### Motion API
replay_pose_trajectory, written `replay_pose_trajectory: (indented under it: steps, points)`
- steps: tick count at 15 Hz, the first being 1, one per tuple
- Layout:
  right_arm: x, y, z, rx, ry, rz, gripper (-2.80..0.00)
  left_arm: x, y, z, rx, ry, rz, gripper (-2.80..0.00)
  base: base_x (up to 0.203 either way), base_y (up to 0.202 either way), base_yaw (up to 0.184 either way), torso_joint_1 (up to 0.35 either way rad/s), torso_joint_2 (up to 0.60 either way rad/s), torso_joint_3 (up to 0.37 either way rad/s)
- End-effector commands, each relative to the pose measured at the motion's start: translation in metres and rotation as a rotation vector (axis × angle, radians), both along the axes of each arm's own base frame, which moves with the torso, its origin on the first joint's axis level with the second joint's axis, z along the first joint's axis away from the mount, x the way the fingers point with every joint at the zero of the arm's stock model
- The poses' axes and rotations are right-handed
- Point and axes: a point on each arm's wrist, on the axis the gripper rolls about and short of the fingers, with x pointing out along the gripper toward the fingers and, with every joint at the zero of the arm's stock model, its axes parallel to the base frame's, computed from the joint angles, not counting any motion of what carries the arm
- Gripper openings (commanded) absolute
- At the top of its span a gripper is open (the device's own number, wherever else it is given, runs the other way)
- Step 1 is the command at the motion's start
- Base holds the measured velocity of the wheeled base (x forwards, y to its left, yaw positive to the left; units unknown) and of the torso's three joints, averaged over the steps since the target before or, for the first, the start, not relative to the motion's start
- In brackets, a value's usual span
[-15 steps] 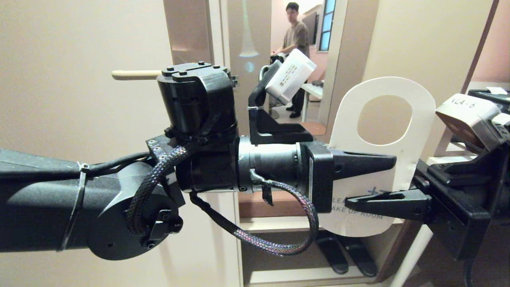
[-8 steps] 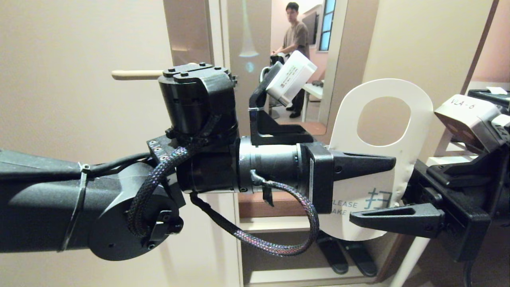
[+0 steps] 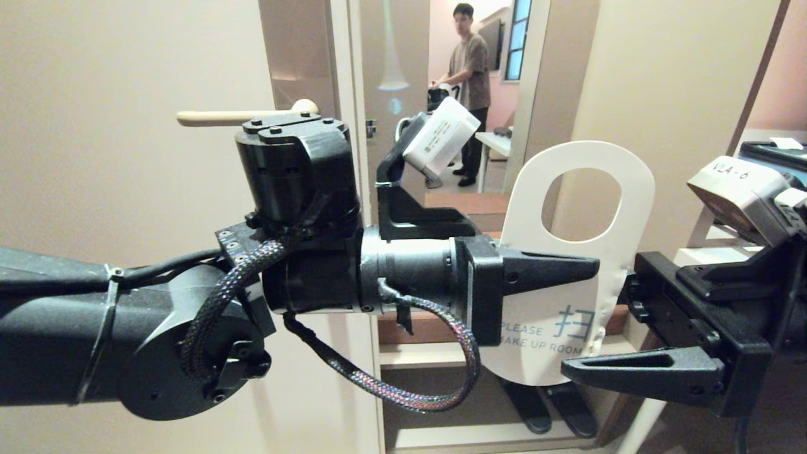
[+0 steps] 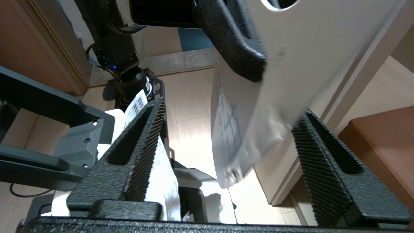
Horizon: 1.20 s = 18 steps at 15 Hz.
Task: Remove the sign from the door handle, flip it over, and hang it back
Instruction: Hand it to the other hand, then hang the sign back with the other side facing out
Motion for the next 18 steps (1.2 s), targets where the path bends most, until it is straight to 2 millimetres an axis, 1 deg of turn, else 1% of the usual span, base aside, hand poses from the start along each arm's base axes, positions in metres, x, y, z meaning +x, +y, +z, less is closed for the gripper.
replay_pose_trajectory:
  steps: [1,5,10,14,18]
  points:
    - [-0.004,-0.002,0.000,0.003,-0.005,0.004,0.00,-0.005,0.012,0.004,-0.006,-0.007,0.010,-2.80,0.000,0.000,0.000,0.000,0.00,0.000]
    - [-0.014,-0.007,-0.001,-0.003,-0.015,-0.028,0.00,-0.010,0.034,0.009,-0.011,-0.015,0.044,-2.80,0.000,0.000,0.000,0.000,0.00,0.000]
    - [-0.032,-0.016,-0.013,-0.022,-0.002,-0.065,0.00,-0.012,0.067,0.012,-0.017,-0.028,0.118,-2.80,0.000,0.000,0.000,0.000,0.00,0.000]
    - [-0.042,-0.021,-0.020,-0.030,0.005,-0.076,0.00,-0.021,0.085,0.014,-0.022,-0.033,0.146,-2.80,0.000,0.000,0.000,0.000,0.00,0.000]
    - [-0.049,-0.025,-0.024,-0.037,0.005,-0.095,0.00,-0.028,0.095,0.016,-0.029,-0.038,0.160,-2.80,0.000,0.000,0.000,0.000,0.00,0.000]
